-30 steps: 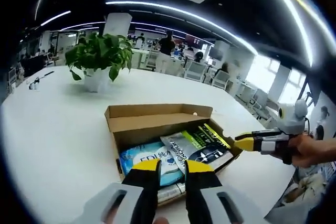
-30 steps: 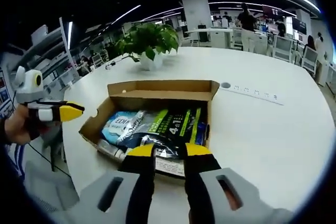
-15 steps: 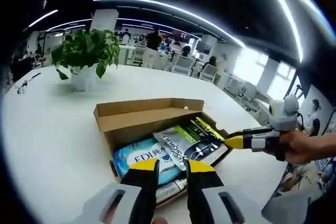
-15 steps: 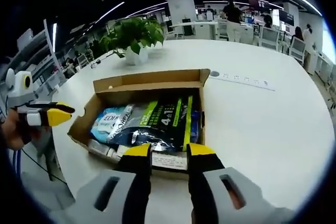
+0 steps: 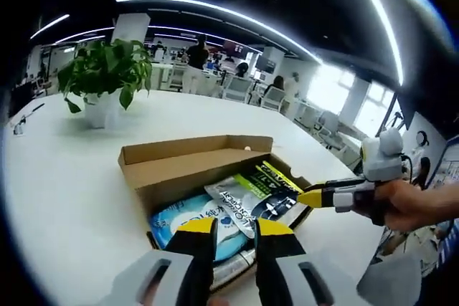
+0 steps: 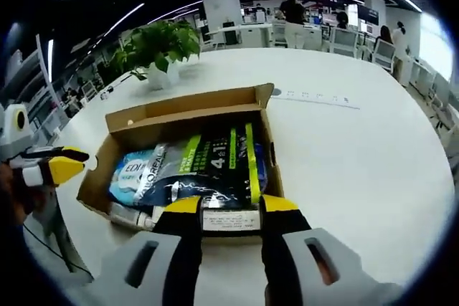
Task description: Operate the shoe box by opening the lid, removing the specified soft item, and placing it in the target area until the item is outside and the box remains undamaged.
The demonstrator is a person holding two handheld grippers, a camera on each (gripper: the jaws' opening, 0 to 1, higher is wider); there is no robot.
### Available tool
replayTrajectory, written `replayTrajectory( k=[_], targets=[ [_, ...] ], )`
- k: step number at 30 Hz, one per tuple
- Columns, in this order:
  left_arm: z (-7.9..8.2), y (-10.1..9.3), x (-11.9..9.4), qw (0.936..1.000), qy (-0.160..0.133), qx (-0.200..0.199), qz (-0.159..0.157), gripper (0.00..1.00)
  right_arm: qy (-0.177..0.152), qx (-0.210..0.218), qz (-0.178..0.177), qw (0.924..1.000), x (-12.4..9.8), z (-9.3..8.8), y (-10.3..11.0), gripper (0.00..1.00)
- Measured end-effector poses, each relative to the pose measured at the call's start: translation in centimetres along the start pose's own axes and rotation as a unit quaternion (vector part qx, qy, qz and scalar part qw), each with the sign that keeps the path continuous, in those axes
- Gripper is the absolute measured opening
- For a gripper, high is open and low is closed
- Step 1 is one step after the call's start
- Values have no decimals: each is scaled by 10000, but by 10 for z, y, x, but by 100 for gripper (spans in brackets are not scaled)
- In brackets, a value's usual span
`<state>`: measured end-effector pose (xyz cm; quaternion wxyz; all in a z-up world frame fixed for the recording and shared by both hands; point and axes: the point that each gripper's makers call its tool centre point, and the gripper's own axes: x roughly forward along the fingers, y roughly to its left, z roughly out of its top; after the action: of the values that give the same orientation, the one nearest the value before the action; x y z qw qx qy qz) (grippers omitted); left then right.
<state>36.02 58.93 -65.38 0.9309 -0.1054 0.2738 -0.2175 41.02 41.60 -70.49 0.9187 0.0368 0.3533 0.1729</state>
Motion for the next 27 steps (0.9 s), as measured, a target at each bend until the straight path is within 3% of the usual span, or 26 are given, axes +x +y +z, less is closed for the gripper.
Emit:
replayTrajectory(
  k=[10, 14, 20, 27],
  targets=[
    [-3, -1, 4, 9999, 47, -40, -113, 20, -32, 162, 4, 9999, 9, 2, -2, 27],
    [-3, -1, 5, 9999, 45, -48, -121, 20, -3, 332, 145, 9993, 12, 2, 0, 24],
    [-6, 4, 4, 9998, -43, -213, -48, 20, -79, 515, 357, 9980, 14, 1, -1, 12],
    [-14, 11, 0, 9990, -45, -435, 33, 20, -35, 580, 532, 9969, 18, 2, 0, 10]
  ],
)
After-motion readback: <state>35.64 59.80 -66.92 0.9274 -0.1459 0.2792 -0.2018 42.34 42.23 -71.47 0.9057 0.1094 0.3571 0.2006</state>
